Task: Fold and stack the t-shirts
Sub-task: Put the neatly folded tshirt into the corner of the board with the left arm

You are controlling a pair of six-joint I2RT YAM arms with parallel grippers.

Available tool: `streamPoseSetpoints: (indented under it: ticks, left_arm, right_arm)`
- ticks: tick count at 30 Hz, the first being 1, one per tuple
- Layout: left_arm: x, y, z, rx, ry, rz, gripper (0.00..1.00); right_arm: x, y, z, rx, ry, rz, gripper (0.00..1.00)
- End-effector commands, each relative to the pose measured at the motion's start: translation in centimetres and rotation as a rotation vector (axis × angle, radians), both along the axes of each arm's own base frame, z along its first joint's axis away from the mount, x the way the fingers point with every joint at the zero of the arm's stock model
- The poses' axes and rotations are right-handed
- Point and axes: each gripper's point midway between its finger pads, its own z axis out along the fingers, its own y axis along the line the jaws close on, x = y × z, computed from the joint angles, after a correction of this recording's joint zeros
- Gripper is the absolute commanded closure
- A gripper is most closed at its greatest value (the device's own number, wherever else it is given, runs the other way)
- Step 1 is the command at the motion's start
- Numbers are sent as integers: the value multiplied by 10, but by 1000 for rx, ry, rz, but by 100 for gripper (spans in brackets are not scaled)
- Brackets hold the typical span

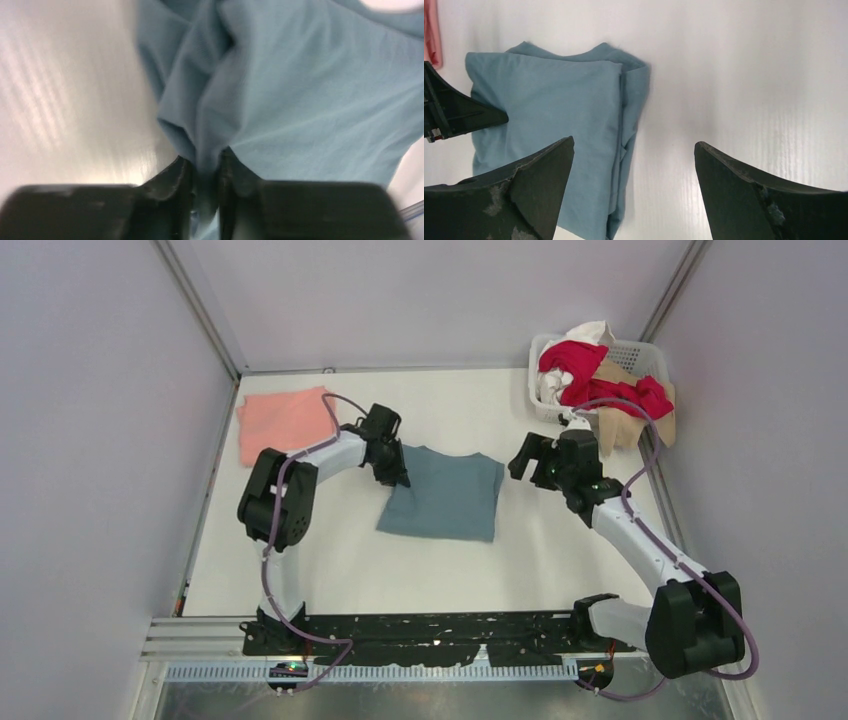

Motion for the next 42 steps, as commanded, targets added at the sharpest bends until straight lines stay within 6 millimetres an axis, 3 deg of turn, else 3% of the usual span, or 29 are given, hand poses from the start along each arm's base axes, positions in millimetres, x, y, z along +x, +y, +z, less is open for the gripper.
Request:
streamPoseSetpoints:
  ticks: [1, 3, 9, 12, 13, 14, 20, 26, 29, 35, 42]
  left_arm:
    - [7, -7, -6, 110, -4, -46, 100]
    - [24, 14, 7, 255, -24, -2, 100]
    - [78, 66, 79, 461, -256, 62, 100]
    - [109, 109, 116, 605, -365, 104, 100]
    - [125, 141, 141, 682, -404, 128, 100]
    - [133, 152, 151, 697, -423, 135, 100]
    - [169, 212, 198, 804, -513, 177, 100]
    - [182, 256, 227, 881, -537, 213, 100]
    - [183, 271, 239, 865, -557, 243, 100]
    - [182, 277, 257, 812, -600, 247, 100]
    - [172, 254, 286, 689, -677, 201, 100]
  right_arm:
    - [4, -28, 14, -32, -92, -118, 5]
    - [2, -36, 16, -39, -118, -148, 5]
    - [-5, -56, 24, -79, -193, -231, 5]
    - [-7, -65, 26, -101, -207, -274, 5]
    - [-8, -71, 27, -119, -213, -296, 5]
    - [-8, -72, 26, -124, -214, -299, 5]
    - [-2, -74, 15, -152, -185, -305, 5]
    - [4, -78, 4, -187, -148, -318, 5]
    - [5, -79, -1, -196, -131, -320, 5]
    - [8, -78, -4, -199, -118, -316, 5]
    - [7, -78, -4, -200, -118, -319, 5]
